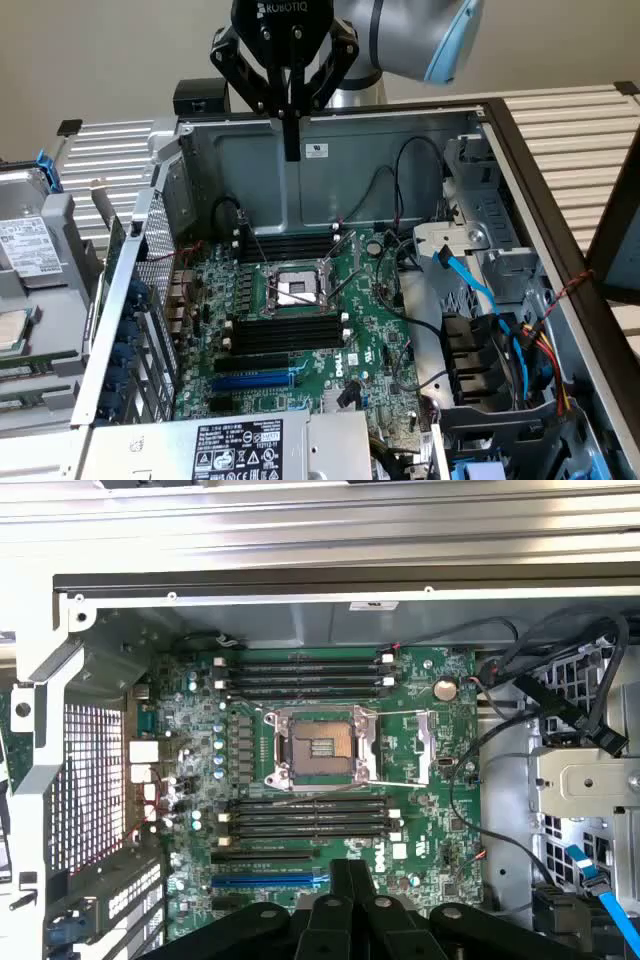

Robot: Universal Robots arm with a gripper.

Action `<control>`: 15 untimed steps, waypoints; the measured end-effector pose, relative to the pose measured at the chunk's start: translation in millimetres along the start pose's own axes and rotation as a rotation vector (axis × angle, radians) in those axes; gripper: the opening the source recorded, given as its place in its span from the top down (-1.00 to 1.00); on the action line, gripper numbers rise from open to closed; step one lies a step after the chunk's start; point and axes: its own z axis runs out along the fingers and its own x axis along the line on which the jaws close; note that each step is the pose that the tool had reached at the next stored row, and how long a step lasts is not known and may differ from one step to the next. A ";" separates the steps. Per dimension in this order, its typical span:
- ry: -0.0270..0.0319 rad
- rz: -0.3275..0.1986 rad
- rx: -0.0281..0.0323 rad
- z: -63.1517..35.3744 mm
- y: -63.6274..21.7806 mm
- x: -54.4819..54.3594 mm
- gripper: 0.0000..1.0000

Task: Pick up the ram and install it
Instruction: 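Reach for the ram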

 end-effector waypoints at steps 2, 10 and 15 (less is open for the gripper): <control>0.0000 0.000 0.0000 0.0 0.0 0.0 0.79; 0.0000 0.000 0.0000 0.0 0.0 0.0 0.79; 0.0001 0.000 0.0002 -0.2 -1.2 1.0 0.79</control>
